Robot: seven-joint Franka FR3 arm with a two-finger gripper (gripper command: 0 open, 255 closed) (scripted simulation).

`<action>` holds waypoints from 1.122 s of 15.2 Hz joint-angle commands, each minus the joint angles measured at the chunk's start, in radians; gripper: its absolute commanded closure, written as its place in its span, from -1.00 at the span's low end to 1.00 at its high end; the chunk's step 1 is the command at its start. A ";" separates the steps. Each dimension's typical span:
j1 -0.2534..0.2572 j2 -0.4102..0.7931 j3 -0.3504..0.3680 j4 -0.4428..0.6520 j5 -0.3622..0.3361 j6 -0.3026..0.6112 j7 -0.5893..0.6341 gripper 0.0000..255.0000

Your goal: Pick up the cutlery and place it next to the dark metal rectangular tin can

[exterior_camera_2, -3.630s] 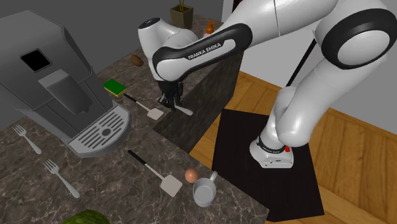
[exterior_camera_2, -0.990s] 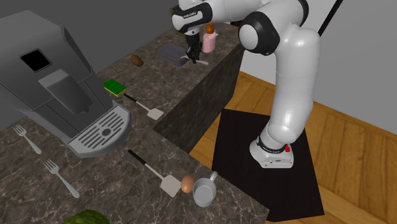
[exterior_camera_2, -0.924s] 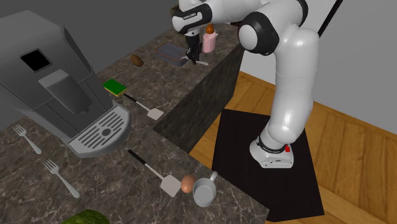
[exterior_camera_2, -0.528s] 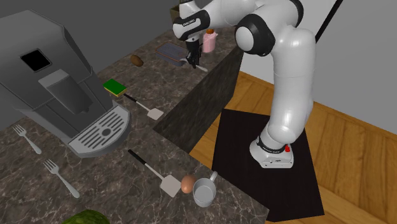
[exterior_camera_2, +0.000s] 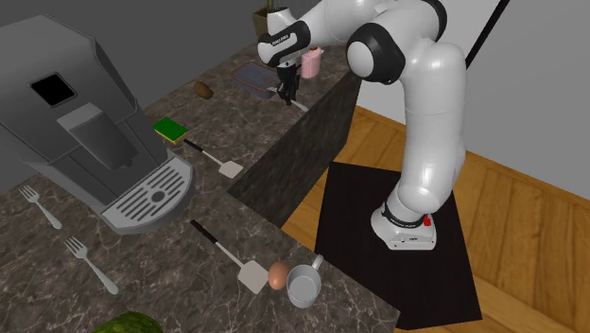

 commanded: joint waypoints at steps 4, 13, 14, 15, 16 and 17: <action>0.000 0.006 0.001 -0.001 0.001 0.001 0.000 1.00; 0.002 -0.020 -0.004 0.065 -0.009 -0.091 0.007 -1.00; 0.002 -0.025 -0.005 0.085 -0.011 -0.115 0.008 -1.00; 0.002 -0.025 -0.005 0.085 -0.011 -0.115 0.008 -1.00; 0.002 -0.025 -0.005 0.085 -0.011 -0.115 0.008 -1.00; 0.002 -0.025 -0.005 0.085 -0.011 -0.115 0.008 -1.00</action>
